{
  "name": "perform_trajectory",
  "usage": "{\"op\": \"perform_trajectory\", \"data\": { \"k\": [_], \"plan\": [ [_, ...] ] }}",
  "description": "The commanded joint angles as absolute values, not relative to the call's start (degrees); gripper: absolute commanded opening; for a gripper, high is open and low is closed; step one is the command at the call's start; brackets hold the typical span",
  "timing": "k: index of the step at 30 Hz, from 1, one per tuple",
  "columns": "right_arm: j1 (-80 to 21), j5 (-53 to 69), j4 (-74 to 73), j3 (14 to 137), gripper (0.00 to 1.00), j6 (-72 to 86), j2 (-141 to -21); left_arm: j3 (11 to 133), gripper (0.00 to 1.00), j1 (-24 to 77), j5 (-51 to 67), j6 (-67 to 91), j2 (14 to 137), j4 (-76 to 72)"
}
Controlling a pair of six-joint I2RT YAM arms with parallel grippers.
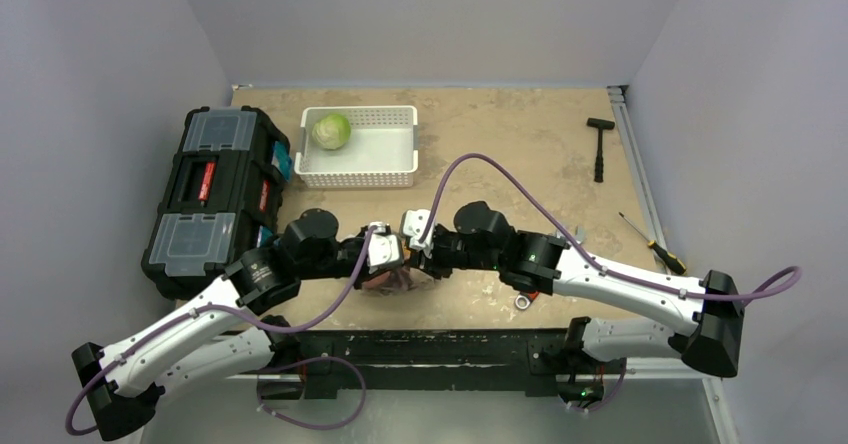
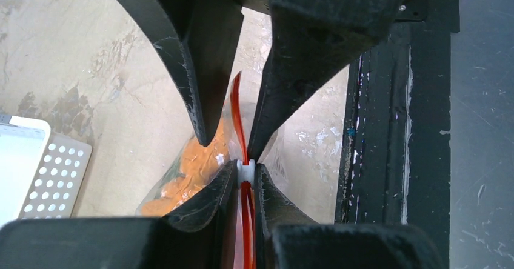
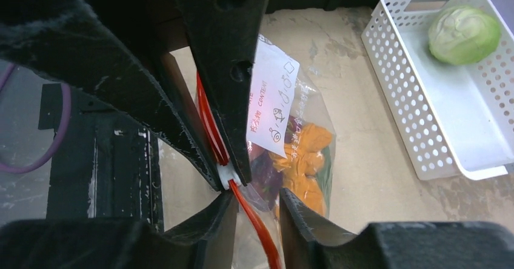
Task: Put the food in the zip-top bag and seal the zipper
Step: Zip the zipper food storage bag at the center of the board.
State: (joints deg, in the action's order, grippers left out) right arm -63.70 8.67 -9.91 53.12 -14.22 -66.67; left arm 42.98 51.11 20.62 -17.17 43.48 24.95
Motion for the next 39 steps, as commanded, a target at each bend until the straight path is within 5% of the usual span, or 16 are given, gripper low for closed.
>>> {"op": "perform_trajectory", "data": {
  "k": [1, 4, 22, 39],
  "plan": [
    [-63.54, 10.32, -6.19, 53.45, 0.24, -14.70, -66.63, 44.77, 0.00, 51.15, 22.63, -17.94, 42.92, 23.07],
    [-63.55, 8.97, -4.17, 52.70, 0.00, -13.99, -66.86, 45.27, 0.00, 51.16, 22.16, -18.02, 43.36, 23.79],
    [-63.50, -37.64, 2.15, 43.74, 0.00, 13.59, -58.73, 47.11, 0.00, 51.15, 13.35, -14.76, 45.68, 25.89],
    [-60.26, -55.48, -7.55, 41.16, 0.00, 20.33, -49.07, 45.76, 0.00, 51.15, 2.61, -15.21, 41.09, 25.40]
  ]
}}
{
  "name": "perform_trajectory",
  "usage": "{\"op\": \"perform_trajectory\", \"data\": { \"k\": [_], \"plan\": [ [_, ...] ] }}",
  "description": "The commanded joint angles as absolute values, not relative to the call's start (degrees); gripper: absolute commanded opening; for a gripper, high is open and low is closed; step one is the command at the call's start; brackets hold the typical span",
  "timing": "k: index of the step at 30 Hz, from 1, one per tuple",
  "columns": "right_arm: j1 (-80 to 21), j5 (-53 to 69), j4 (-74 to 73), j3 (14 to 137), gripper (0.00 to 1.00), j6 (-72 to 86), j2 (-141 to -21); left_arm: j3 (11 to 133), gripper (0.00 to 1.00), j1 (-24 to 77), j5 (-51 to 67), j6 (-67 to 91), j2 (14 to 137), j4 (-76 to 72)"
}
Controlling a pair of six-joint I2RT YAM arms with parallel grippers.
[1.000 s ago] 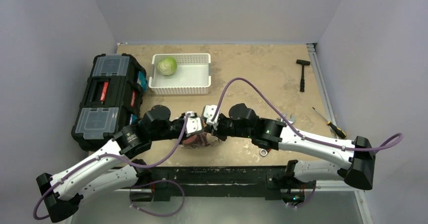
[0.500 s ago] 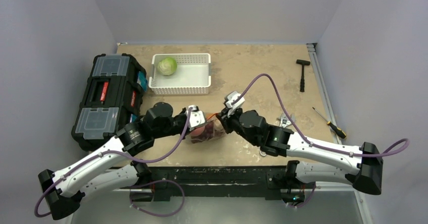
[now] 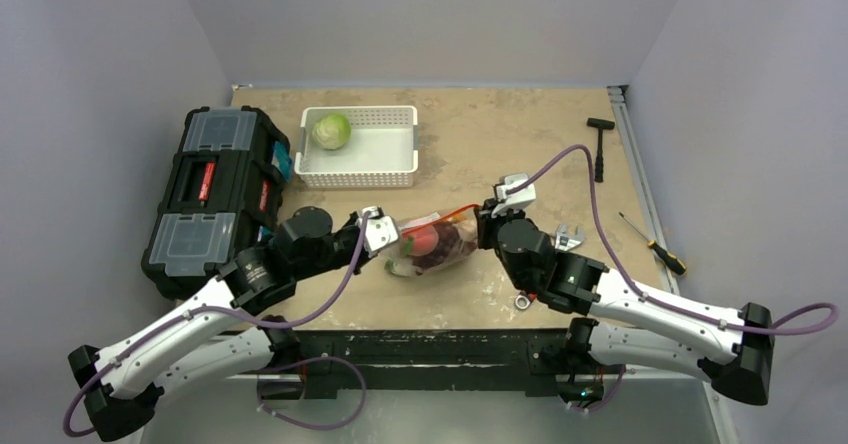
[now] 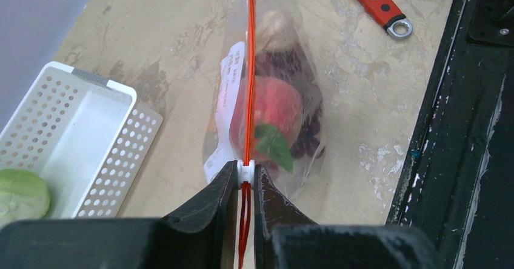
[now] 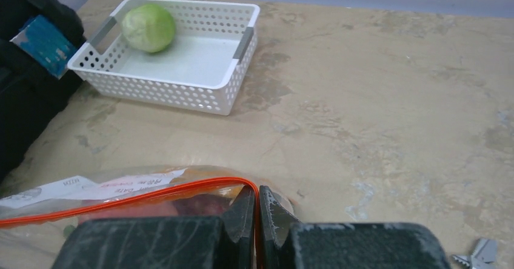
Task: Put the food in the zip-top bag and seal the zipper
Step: Zip the zipper food storage bag at the center of the board.
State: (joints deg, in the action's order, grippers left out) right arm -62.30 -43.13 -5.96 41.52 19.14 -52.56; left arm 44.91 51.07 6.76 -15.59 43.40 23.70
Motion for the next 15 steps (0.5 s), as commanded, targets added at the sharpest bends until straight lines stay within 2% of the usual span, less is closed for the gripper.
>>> {"op": "perform_trajectory", "data": {
  "k": [1, 15],
  "plan": [
    [-60.12, -55.91, -8.49, 41.72, 0.00, 20.78, -48.64, 45.39, 0.00, 51.15, 2.18, -15.16, 40.86, 25.15],
    [-59.59, -57.71, -11.28, 42.26, 0.00, 20.85, -45.35, 45.04, 0.00, 51.21, -2.42, -14.92, 40.06, 24.83]
  ]
}}
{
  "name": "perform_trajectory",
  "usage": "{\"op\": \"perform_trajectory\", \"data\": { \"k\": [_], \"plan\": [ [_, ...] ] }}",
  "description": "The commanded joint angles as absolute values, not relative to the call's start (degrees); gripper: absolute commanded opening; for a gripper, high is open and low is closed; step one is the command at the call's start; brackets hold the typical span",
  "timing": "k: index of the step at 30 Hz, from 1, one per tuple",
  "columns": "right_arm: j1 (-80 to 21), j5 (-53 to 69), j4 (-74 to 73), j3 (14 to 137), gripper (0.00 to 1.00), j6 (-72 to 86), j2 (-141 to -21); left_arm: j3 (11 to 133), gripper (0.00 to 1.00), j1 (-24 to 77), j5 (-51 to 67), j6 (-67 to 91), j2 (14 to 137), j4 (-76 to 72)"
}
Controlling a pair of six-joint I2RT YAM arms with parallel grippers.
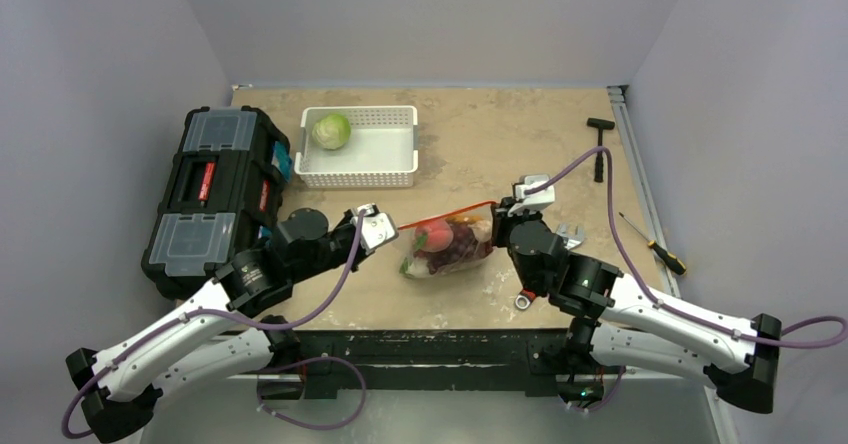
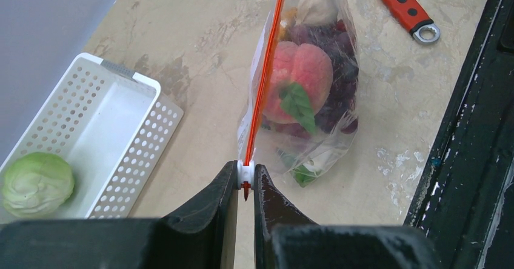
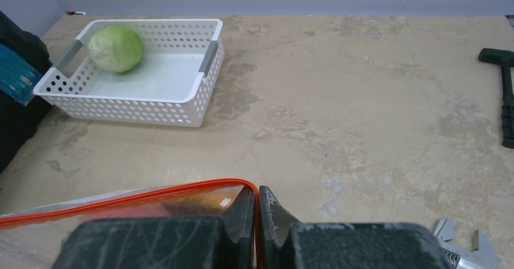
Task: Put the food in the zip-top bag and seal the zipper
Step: Zip the zipper food storage bag at the center of the board, then place the zipper food storage bag at the center of the board.
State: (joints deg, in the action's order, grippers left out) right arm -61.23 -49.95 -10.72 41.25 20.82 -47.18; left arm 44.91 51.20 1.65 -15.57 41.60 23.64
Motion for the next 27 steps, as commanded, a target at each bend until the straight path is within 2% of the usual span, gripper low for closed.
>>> {"op": "perform_trajectory", "data": {
  "k": [1, 3, 6, 8, 10, 11, 12, 14, 20, 27],
  "plan": [
    [-59.59, -57.07, -11.42, 42.47, 0.00, 20.91, -45.33, 45.01, 0.00, 51.16, -2.27, -14.82, 40.14, 24.71],
    [-59.59, -55.43, -9.42, 41.88, 0.00, 19.64, -45.50, 45.41, 0.03, 51.09, -1.51, -14.87, 40.68, 24.94],
    [-59.59, -53.30, -8.26, 42.21, 0.00, 19.93, -46.74, 46.09, 0.26, 51.12, -0.63, -14.46, 41.55, 25.82],
    [-59.59, -52.02, -8.00, 43.00, 0.00, 20.53, -47.81, 46.13, 0.38, 51.10, -0.84, -14.25, 41.74, 25.64],
    [-59.55, -51.16, -6.06, 43.13, 0.00, 20.02, -49.19, 46.22, 0.56, 51.09, -2.14, -13.84, 41.76, 25.55],
    [-59.44, -50.82, -5.14, 43.74, 0.00, 19.76, -50.01, 46.16, 0.59, 51.09, -2.97, -13.68, 41.53, 25.51],
    [-59.23, -50.49, -5.01, 44.70, 0.00, 19.77, -51.13, 45.96, 0.70, 51.11, -4.36, -13.59, 40.95, 25.16],
    [-58.52, -50.38, -4.81, 46.46, 0.00, 19.48, -52.61, 45.41, 0.78, 51.09, -7.35, -13.24, 39.82, 24.27],
    [-48.40, -45.26, -4.50, 51.68, 0.00, 19.48, -58.92, 44.52, 0.81, 51.08, -19.87, -12.10, 36.57, 22.34],
    [-35.34, -41.67, -2.62, 59.50, 0.00, 19.91, -65.97, 44.49, 0.78, 51.09, -25.37, -13.13, 34.95, 22.60]
  ]
}}
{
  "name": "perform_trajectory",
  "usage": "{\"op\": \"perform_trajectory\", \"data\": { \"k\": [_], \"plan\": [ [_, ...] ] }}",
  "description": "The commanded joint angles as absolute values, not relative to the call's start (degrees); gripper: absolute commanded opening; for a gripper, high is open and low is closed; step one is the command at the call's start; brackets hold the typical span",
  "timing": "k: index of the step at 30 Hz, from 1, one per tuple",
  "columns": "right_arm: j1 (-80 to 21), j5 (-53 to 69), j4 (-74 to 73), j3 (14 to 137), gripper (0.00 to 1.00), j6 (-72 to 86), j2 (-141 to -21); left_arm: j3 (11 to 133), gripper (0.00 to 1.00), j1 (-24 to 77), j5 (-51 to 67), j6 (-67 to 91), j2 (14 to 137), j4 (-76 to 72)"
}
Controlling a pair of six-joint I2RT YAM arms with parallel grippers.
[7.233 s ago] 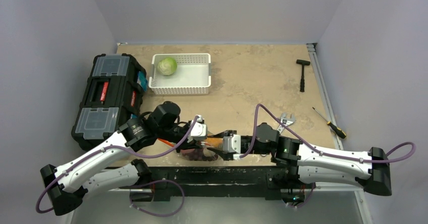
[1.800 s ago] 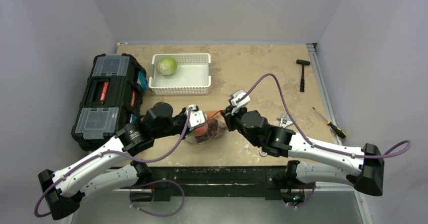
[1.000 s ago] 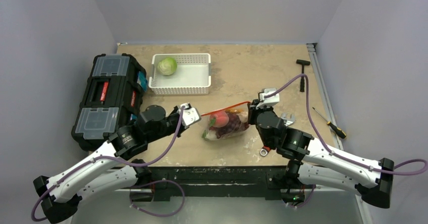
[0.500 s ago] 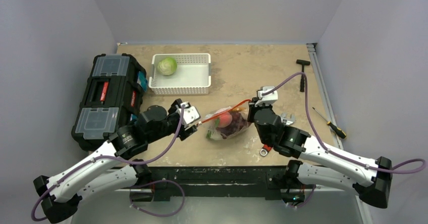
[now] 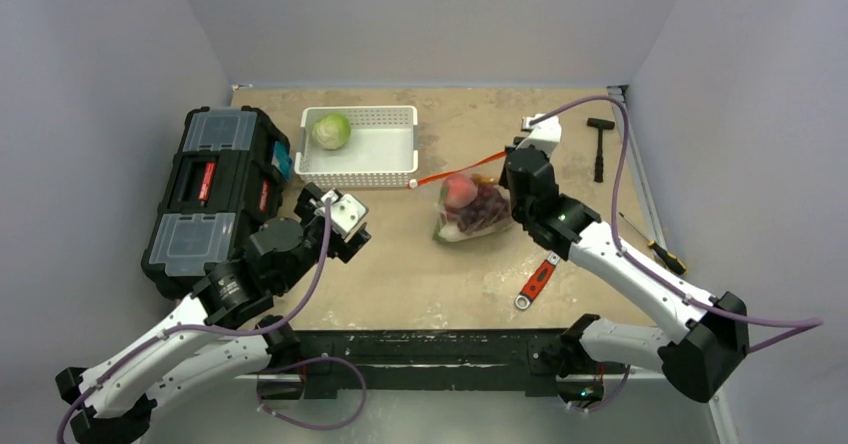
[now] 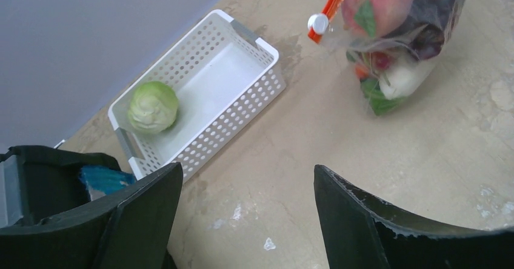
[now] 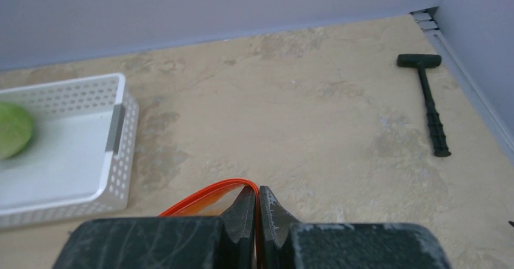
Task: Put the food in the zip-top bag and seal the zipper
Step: Place the zipper food storage bag at the center of the board.
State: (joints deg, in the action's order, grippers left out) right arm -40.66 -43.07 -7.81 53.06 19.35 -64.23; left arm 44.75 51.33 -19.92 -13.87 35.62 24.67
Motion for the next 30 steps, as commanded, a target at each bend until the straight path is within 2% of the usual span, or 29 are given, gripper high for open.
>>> {"op": "perform_trajectory", "data": {
  "k": [1, 10, 13, 19, 25, 30],
  "plan": [
    [-33.51, -40.99, -1.83, 60.69, 0.00, 19.51, -67.08, 44.54, 0.78, 51.09, -25.48, -13.32, 34.94, 22.79],
    [-25.48, -45.68, 3.54, 80.96, 0.00, 3.44, -84.25, 45.90, 0.74, 51.07, -25.19, -13.89, 35.32, 24.78],
    [-25.44, -45.52, 9.32, 82.44, 0.00, -4.72, -87.88, 45.87, 0.74, 51.09, -25.10, -13.96, 34.38, 24.94],
    [-27.90, -43.31, 20.94, 73.35, 0.00, -16.62, -93.19, 45.62, 0.74, 51.07, -24.72, -14.16, 33.58, 25.09],
    [-37.15, -40.05, 21.94, 62.89, 0.00, -10.90, -94.53, 45.61, 0.74, 51.11, -24.52, -14.33, 34.17, 25.13],
    [-39.60, -36.44, 17.86, 58.93, 0.00, 0.43, -96.85, 45.44, 0.74, 51.08, -24.96, -14.24, 34.44, 25.22]
  ]
}}
